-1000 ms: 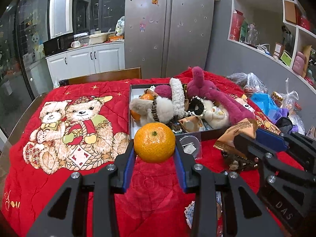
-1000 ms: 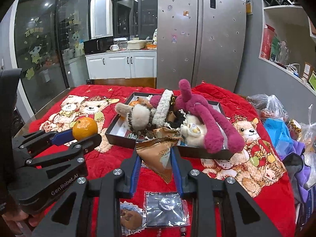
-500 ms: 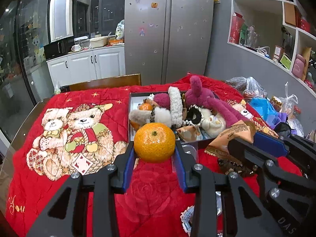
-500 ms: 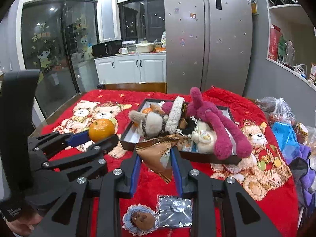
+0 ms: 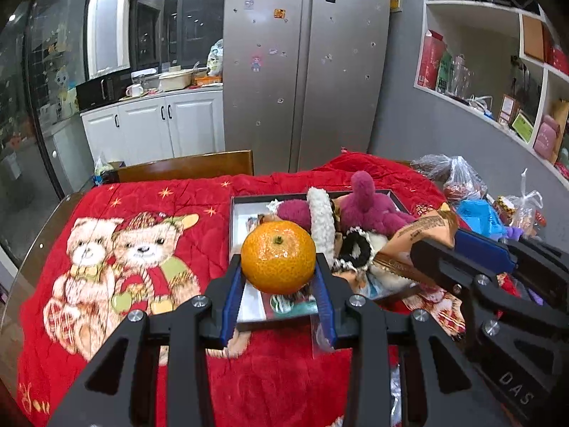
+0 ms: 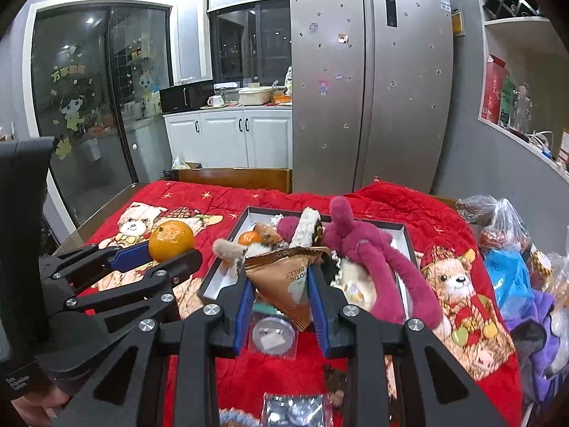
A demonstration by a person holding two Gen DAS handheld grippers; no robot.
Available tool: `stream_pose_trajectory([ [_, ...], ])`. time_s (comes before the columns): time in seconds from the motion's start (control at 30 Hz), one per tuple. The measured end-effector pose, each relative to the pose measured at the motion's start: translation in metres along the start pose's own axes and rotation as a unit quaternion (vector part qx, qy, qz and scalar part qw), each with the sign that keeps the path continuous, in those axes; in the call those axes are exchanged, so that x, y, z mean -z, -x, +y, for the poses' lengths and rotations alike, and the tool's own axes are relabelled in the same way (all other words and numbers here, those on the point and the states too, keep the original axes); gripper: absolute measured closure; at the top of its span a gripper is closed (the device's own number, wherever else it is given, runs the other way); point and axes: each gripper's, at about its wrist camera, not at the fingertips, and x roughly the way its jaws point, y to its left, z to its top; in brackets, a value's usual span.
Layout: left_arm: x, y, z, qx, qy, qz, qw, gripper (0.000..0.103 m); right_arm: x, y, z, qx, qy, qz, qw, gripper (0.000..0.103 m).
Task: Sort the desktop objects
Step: 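Carry the orange and snack bag over the black box with both tools, then open both tools to drop the orange and snack bag into the box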
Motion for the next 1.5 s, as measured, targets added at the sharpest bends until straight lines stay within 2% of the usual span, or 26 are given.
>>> stream_pose_trajectory([
  [0.33, -0.033, -0.084, 0.005, -0.004, 0.004, 0.028, 0.9996, 0.065, -0.020, -0.065, -0.021, 0.010, -0.005, 0.027, 1.000, 0.073],
  [0.5, -0.033, -0.113, 0.015, -0.013, 0.011, 0.043, 0.9989, 0.065, -0.031, -0.099, -0.036, 0.019, -0.015, 0.037, 0.999, 0.073],
  [0.83, -0.027, -0.128, 0.023, -0.020, 0.008, 0.044, 0.9988, 0.065, -0.023, -0.132, -0.044, 0.020, -0.028, 0.060, 0.998, 0.073],
  [1.27, -0.027, -0.137, 0.021, -0.025, -0.005, 0.039, 0.9989, 0.063, -0.024, -0.141, -0.043, 0.012, -0.022, 0.060, 0.998, 0.072],
  [1.3, -0.027, -0.135, 0.021, -0.024, -0.007, 0.034, 0.9991, 0.055, -0.023, -0.140, -0.045, 0.011, -0.030, 0.055, 0.998, 0.071],
  [1.33, -0.027, -0.132, 0.021, -0.024, -0.008, 0.027, 0.9993, 0.038, -0.024, -0.139, -0.046, 0.011, -0.036, 0.053, 0.998, 0.067],
  [1.37, -0.028, -0.129, 0.021, -0.028, -0.006, 0.018, 0.9994, 0.034, -0.025, -0.138, -0.047, 0.014, -0.039, 0.051, 0.998, 0.059],
  [1.43, -0.030, -0.125, 0.022, -0.032, -0.005, 0.006, 0.9995, 0.027, -0.026, -0.135, -0.049, 0.021, -0.042, 0.042, 0.998, 0.050],
  [1.5, -0.031, -0.122, 0.024, -0.034, -0.009, 0.008, 0.9993, 0.021, -0.028, -0.132, -0.051, 0.027, -0.046, 0.037, 0.998, 0.047],
])
